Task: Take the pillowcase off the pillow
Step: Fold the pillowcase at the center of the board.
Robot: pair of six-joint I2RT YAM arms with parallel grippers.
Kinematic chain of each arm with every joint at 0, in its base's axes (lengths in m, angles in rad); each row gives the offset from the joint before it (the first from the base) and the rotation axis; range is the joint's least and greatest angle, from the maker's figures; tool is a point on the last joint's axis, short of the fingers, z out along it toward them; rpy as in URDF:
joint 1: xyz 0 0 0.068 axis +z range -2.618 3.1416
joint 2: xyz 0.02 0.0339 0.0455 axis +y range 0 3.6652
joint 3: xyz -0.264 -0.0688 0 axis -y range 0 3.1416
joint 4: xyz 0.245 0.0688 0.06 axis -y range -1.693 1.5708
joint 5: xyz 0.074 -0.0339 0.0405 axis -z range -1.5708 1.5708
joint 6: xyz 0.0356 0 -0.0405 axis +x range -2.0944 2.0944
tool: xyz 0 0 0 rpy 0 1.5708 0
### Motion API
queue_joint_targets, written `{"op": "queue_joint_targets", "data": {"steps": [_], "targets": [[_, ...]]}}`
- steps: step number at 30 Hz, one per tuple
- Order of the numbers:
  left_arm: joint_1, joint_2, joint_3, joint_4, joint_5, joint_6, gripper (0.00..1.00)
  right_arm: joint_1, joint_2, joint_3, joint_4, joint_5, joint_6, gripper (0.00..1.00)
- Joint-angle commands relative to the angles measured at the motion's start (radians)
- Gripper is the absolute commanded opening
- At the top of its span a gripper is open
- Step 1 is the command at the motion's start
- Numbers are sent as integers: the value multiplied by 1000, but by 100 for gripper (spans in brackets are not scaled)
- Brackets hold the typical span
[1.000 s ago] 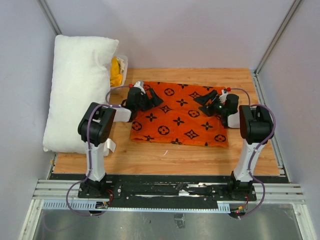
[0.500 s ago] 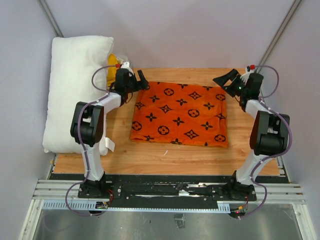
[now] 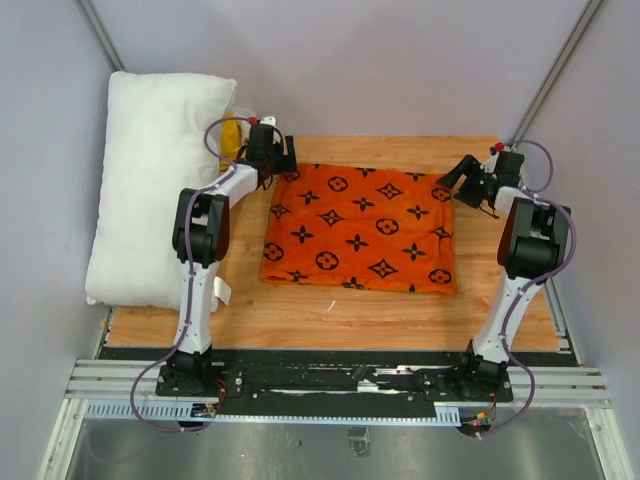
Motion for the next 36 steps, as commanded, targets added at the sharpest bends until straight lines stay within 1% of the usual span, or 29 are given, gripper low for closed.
{"op": "queue_joint_targets", "data": {"steps": [1, 4, 6, 10, 15, 18, 23, 27, 31, 34, 36], "targets": [[71, 54, 84, -80, 66, 0, 87, -8, 42, 91, -103, 48, -80, 77], [96, 72, 101, -74, 161, -30, 84, -6, 89, 170, -172, 64, -110, 69], [105, 85, 113, -76, 190, -39, 82, -6, 120, 215, -217, 77, -128, 66], [106, 109, 140, -102, 205, -29, 77, -6, 154, 273, -257, 106, -158, 63], [106, 111, 130, -112, 221, -36, 73, -3, 200, 345, -301, 114, -194, 53], [106, 83, 90, -103, 226, -49, 71, 5, 232, 393, -337, 107, -220, 51], [106, -44, -68, 2, 251, -82, 74, 25, 272, 440, -366, 102, -248, 48], [94, -119, -135, 15, 221, -89, 74, 33, 295, 471, -382, 104, -251, 43], [61, -182, -201, 36, 145, -83, 75, 36, 311, 485, -385, 86, -249, 38], [34, -194, -194, 27, 78, -72, 75, 42, 315, 484, -385, 70, -253, 37], [31, -179, -170, 19, 72, -71, 76, 46, 316, 485, -387, 63, -259, 38]]}}
